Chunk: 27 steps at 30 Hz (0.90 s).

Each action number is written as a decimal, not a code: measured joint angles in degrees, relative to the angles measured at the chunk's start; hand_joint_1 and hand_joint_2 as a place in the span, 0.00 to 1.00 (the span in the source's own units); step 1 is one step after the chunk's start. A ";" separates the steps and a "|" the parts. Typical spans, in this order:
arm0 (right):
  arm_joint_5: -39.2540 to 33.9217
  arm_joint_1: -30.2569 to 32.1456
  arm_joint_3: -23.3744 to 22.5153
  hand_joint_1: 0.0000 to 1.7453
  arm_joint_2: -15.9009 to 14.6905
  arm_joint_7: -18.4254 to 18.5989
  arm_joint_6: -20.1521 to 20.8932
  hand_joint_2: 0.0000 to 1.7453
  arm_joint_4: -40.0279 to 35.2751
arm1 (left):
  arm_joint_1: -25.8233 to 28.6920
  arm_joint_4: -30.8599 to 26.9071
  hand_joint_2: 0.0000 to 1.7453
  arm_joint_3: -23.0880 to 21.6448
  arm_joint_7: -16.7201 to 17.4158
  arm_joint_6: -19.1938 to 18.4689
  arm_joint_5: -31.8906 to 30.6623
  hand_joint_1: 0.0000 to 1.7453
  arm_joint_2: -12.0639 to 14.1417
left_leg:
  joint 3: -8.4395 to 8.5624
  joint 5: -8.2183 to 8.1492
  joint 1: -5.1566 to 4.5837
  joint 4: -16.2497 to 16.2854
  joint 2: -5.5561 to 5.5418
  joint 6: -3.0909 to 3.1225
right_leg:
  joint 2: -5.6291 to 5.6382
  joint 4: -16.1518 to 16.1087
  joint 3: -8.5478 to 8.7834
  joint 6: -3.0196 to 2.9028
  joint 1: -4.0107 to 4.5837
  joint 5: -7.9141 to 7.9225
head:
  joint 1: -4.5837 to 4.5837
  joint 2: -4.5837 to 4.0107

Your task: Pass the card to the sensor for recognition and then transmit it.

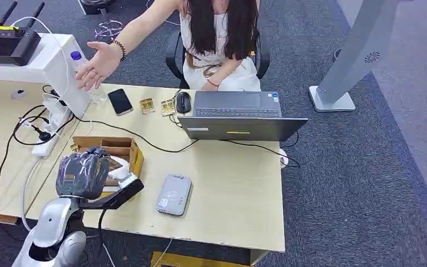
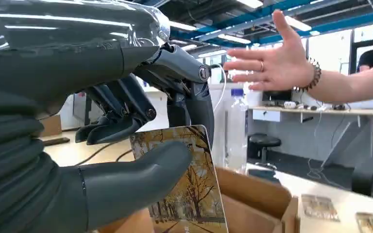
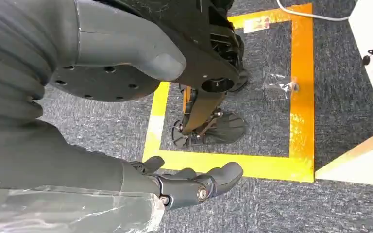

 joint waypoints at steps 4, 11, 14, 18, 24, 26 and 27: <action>0.04 0.00 -0.09 0.00 0.00 -0.02 0.00 1.00 0.02 | -0.87 -1.44 1.00 0.00 -0.46 -0.11 1.33 1.00 0.55 | 0.01 0.01 0.00 0.00 0.00 -0.01 | 0.00 0.00 -0.02 0.00 0.00 0.00 | -0.02 0.00; 2.66 -0.59 0.09 0.00 0.02 1.24 0.50 1.00 0.04 | -14.76 1.36 1.00 -0.02 1.70 -0.01 2.54 1.00 1.18 | -0.06 0.28 0.03 0.03 -0.25 -0.01 | -0.24 0.01 -0.03 -0.03 0.01 0.17 | 0.00 0.00; 4.40 -1.91 0.83 0.00 0.26 2.84 1.01 1.00 0.09 | -25.14 10.28 1.00 -0.02 2.49 5.06 -1.07 1.00 0.22 | -0.07 0.42 0.03 0.02 -0.21 -0.08 | -0.18 0.04 -0.04 -0.03 0.02 0.34 | 0.00 0.00; 6.19 -3.15 2.10 0.00 0.74 4.26 1.20 1.00 0.18 | -35.37 23.07 1.00 -0.02 2.56 10.87 -4.18 1.00 -0.61 | -0.05 0.53 0.02 0.02 -0.09 -0.09 | -0.04 0.05 -0.07 -0.09 0.04 0.48 | -0.04 0.00; 6.91 -3.61 3.32 0.00 1.14 4.94 1.38 1.00 0.33 | -41.69 34.74 1.00 -0.02 3.02 13.66 -5.84 1.00 -1.40 | -0.07 0.53 0.03 0.02 -0.09 -0.09 | -0.04 0.05 -0.09 -0.09 0.04 0.48 | -0.02 0.00; 7.08 -3.62 3.41 0.00 1.18 5.05 1.40 1.00 0.35 | -42.83 37.75 1.00 -0.02 2.95 14.45 -5.84 0.00 -1.57 | -0.07 0.53 0.03 0.02 -0.09 -0.09 | -0.04 0.05 -0.09 -0.09 0.04 0.47 | -0.02 0.00; 7.12 -3.61 3.47 0.00 1.20 5.11 1.38 1.00 0.39 | -43.11 39.02 1.00 -0.02 2.78 14.71 -5.71 0.00 -1.62 | -0.07 0.53 0.03 0.02 -0.08 -0.09 | -0.03 0.05 -0.10 -0.09 0.03 0.47 | -0.04 0.00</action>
